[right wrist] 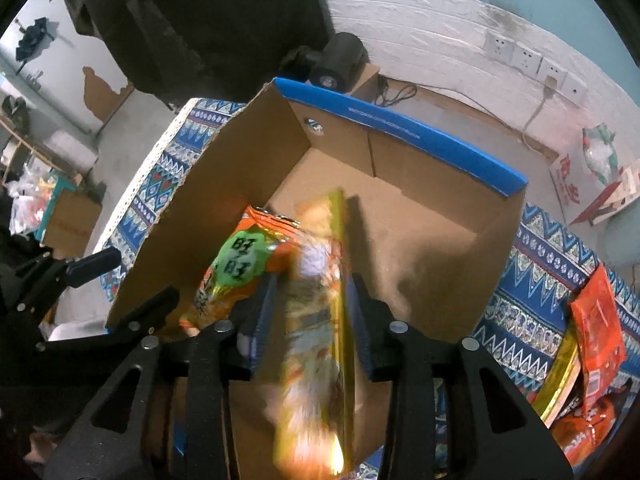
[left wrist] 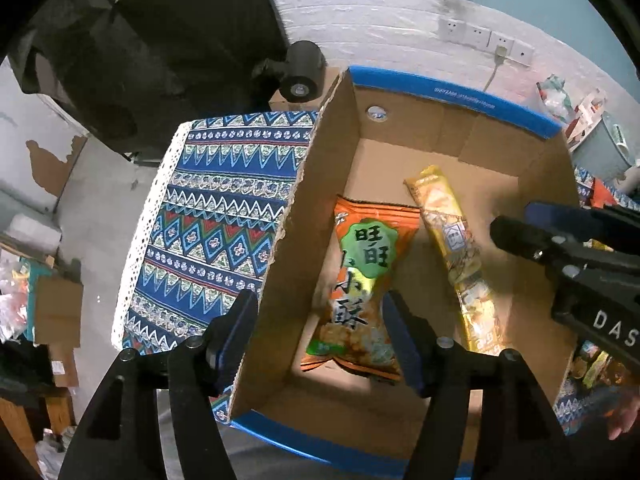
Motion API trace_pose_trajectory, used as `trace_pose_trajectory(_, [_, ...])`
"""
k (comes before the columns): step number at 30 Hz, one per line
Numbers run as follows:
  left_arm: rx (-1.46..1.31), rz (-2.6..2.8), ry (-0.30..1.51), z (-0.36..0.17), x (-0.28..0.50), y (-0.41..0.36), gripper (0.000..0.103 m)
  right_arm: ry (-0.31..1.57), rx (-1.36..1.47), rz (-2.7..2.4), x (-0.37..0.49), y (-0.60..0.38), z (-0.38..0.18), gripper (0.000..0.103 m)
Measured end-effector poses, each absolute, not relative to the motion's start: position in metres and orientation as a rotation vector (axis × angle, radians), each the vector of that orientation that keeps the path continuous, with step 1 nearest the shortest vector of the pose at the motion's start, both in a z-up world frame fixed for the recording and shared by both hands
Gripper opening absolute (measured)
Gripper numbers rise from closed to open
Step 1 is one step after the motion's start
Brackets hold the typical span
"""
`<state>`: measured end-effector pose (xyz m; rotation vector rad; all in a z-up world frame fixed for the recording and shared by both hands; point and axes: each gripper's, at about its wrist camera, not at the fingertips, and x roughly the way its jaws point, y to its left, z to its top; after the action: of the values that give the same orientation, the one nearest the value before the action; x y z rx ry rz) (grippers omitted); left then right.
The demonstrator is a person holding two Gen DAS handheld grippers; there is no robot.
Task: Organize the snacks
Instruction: 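Open left tool over the box while right tool releases the gold stick inside, then move both tools back from the box to the snack pile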
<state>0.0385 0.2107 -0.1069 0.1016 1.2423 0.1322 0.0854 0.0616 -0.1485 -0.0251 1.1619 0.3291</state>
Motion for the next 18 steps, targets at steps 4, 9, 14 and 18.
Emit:
trace_pose_trajectory(4, [0.1,0.112,1.231,-0.101,0.038,0.203,0.068,1.15,-0.009,0.296,0.081,0.053,-0.141,0.061])
trace_pose_trajectory(9, [0.122,0.077,1.23,-0.099,0.035,0.185,0.071,1.125,0.005,0.256,0.07,0.033,-0.123,0.074])
trace_pose_trajectory(14, [0.146,0.035,1.226,-0.093,0.031,0.163,0.071,1.103,0.031,0.221,0.055,0.007,-0.106,0.079])
trace_pose_trajectory(18, [0.169,-0.003,1.219,-0.089,0.027,0.144,0.073,1.093,0.044,0.196,0.043,-0.016,-0.096,0.079])
